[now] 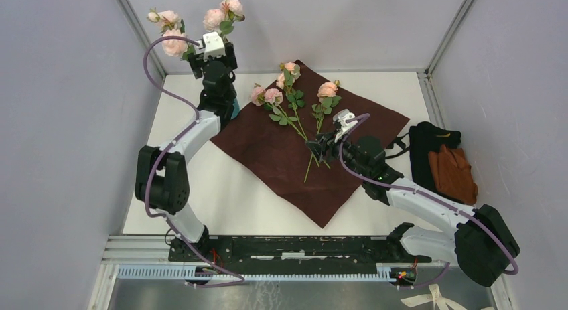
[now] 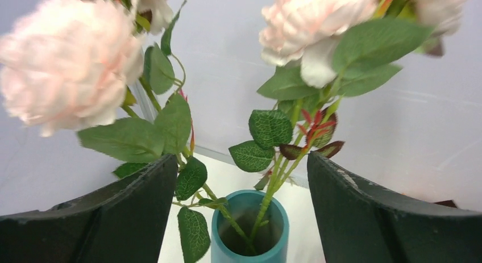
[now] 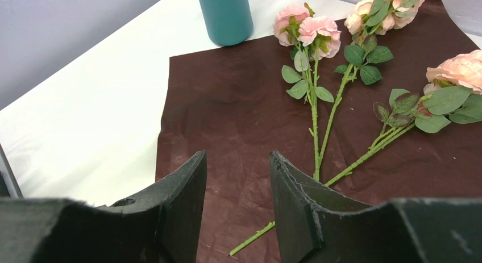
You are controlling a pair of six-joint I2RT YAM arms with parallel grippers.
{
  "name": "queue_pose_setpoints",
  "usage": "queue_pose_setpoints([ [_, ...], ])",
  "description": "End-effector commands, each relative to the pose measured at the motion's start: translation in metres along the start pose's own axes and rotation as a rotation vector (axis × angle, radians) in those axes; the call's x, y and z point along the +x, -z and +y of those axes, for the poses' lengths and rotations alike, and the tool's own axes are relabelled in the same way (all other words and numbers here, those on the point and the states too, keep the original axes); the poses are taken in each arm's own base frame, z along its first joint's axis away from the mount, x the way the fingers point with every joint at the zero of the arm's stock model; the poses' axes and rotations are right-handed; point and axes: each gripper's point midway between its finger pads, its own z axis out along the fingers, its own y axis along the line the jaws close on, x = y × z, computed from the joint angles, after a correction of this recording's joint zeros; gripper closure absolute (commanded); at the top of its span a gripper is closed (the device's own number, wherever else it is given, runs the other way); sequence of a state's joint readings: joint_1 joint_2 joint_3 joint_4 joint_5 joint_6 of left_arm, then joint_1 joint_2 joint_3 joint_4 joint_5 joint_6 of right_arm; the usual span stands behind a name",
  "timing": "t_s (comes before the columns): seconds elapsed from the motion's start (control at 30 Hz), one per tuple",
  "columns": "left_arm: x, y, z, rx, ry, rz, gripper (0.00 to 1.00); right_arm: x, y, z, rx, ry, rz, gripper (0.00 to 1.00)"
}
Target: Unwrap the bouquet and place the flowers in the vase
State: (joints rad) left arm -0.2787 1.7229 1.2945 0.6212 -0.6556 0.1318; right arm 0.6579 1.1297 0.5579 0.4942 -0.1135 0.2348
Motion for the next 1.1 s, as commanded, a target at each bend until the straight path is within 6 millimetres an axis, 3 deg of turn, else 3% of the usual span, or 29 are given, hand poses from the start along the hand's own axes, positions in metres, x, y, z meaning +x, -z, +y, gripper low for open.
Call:
queue_pose_setpoints([
  [0.0, -0.043, 0.025, -0.002, -0.02, 0.108, -0.039, 0.09, -0.007, -0.002, -0.003, 0.012, 0.004, -0.033, 0.5],
  [0.13, -0.04, 0.046, -0.017, 0.036, 0.137, 0.016, 0.07, 0.005, -0.007, -0.021, 0.112, 0.0, 0.026, 0.5],
  [0.27, -0.026, 0.084, -0.034, 0.078, 0.182, 0.058, 0.07, 0.01, -0.015, -0.052, 0.285, -0.013, 0.081, 0.5],
  [0.4, -0.014, 0.127, -0.056, 0.135, 0.198, 0.087, 0.07, 0.015, -0.042, -0.054, 0.261, 0.057, 0.179, 0.49],
  [0.53, -0.01, 0.161, -0.074, 0.206, 0.199, 0.122, 0.07, 0.036, -0.076, -0.047, 0.157, 0.143, 0.353, 0.47],
  [0.63, -0.002, 0.183, -0.081, 0.252, 0.191, 0.165, 0.07, 0.051, -0.094, -0.055, 0.156, 0.196, 0.449, 0.54],
  [0.9, 0.013, 0.214, -0.052, 0.244, 0.246, 0.258, 0.05, 0.101, -0.117, -0.072, 0.133, 0.273, 0.64, 0.58],
  [1.07, 0.015, 0.223, -0.052, 0.289, 0.267, 0.287, 0.05, 0.122, -0.126, -0.085, 0.168, 0.281, 0.69, 0.62],
])
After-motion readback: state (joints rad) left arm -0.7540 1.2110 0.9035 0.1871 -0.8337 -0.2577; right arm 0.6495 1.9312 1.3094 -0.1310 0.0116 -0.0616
